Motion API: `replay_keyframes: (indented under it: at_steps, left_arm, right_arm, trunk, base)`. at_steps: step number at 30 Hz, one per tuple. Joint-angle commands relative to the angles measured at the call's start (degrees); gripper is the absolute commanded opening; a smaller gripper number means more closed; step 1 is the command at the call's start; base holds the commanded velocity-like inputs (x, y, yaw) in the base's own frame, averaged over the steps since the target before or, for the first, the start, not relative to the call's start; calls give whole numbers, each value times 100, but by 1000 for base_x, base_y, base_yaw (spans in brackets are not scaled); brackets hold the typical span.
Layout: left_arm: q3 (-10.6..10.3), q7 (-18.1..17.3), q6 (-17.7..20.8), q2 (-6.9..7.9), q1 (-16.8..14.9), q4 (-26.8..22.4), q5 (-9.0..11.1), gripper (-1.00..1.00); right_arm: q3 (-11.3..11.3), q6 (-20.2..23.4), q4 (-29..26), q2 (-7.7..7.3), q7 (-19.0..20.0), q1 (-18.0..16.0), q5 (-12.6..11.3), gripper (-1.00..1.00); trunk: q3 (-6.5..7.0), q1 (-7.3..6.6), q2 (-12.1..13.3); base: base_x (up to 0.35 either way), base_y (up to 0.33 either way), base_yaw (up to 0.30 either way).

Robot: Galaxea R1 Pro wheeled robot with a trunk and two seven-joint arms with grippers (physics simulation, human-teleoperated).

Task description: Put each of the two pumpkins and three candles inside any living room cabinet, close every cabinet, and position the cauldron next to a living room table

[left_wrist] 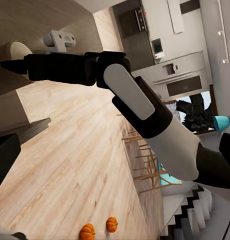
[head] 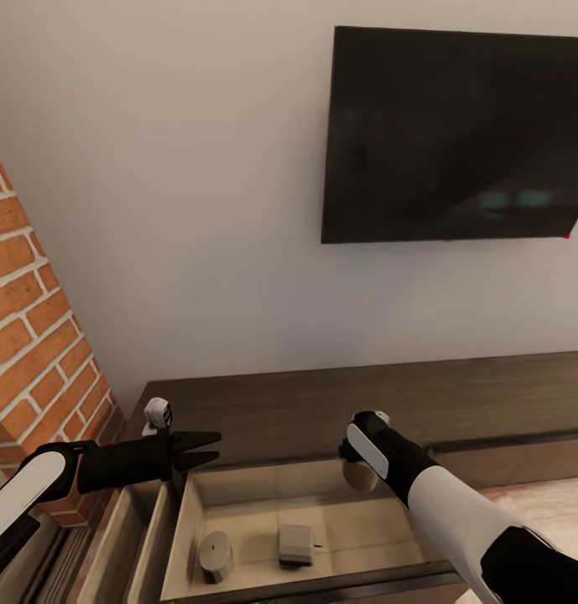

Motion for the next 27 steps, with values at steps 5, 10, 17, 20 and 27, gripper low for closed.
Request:
replay_keyframes:
  at_steps: [5, 10, 17, 20, 27]
  left_arm:
    - [-8, -54, 2, 4, -6, 0, -38, 100]
    - [-43, -65, 2, 3, -8, -16, -38, 100]
    - [-62, -174, 10, 4, -5, -19, -1, 100]
    - [-78, -324, 10, 6, -5, -18, 10, 100]
    - [-87, -408, 10, 5, -5, -17, 15, 100]
  right_arm:
    - [32, -8, 150, 0, -53, -7, -58, -100]
    - [38, -166, 383, 0, -51, -7, -50, -100]
    - [154, -248, 495, 0, -52, -7, -47, -100]
    - [208, -297, 503, 3, -53, -7, -49, -100]
    - [240, -341, 501, 8, -48, -7, -46, -100]
  trunk:
    - [-95, 110, -205]
    - [-185, 220, -405]
    - [-311, 373, -686]
    - [-365, 439, -806]
    - [-490, 593, -1087]
  base:
    - [0, 0, 0]
    - [0, 0, 0]
    - [0, 0, 0]
    - [0, 0, 0]
    - [0, 0, 0]
